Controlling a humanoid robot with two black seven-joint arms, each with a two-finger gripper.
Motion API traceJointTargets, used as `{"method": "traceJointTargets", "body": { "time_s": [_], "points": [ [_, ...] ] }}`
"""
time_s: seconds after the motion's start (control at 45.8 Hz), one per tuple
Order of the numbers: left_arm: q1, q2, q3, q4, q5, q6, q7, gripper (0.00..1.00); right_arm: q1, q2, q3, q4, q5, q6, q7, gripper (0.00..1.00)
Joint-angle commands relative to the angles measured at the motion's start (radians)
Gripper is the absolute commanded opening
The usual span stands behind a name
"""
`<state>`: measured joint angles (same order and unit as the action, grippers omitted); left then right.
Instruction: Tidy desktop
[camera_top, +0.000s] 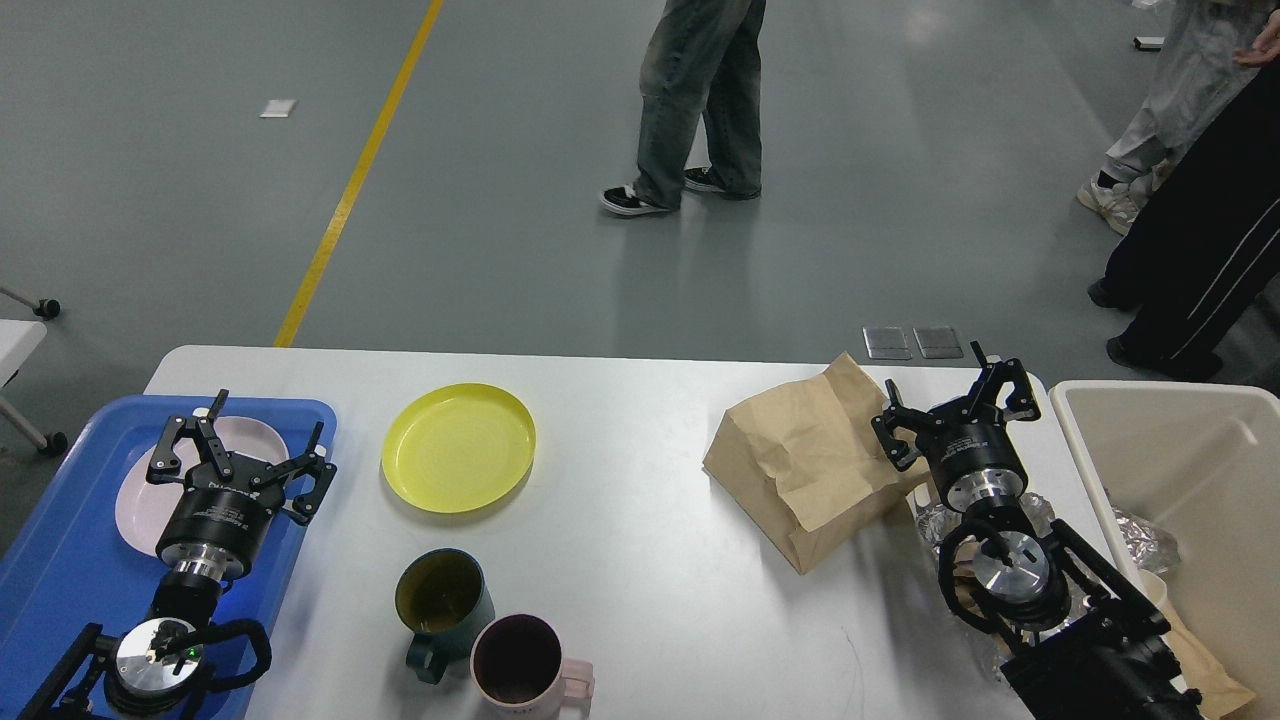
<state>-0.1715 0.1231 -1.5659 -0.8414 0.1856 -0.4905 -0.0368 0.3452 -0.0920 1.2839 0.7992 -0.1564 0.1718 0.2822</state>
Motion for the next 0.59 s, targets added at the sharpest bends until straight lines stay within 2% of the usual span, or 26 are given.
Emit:
{"method": "traceJointTargets", "body": {
  "time_s": [0.0,0.087,0.349,0.459,0.568],
  "points": [
    [0.000,0.000,0.000,0.001,0.000,-0.008,-0.005,0.97,0.000,0.000,0.000,0.000,0.000,0.000,0.000,1.00],
    [-0.002,0.003,-0.005,0.001,0.000,-0.008,-0.026,0.97,0.000,0.000,0.000,0.000,0.000,0.000,0.000,1.00],
    [0.004,0.004,0.000,-0.024,0.002,-0.008,-0.018,0.97,0.000,0.000,0.000,0.000,0.000,0.000,0.000,1.00],
    [0.012,0.026,0.000,-0.120,0.002,0.032,-0.012,0.97,0.000,0.000,0.000,0.000,0.000,0.000,0.000,1.00],
    [0.052,0.069,0.004,-0.254,0.003,0.118,-0.008,0.97,0.000,0.000,0.000,0.000,0.000,0.000,0.000,1.00]
  ]
}}
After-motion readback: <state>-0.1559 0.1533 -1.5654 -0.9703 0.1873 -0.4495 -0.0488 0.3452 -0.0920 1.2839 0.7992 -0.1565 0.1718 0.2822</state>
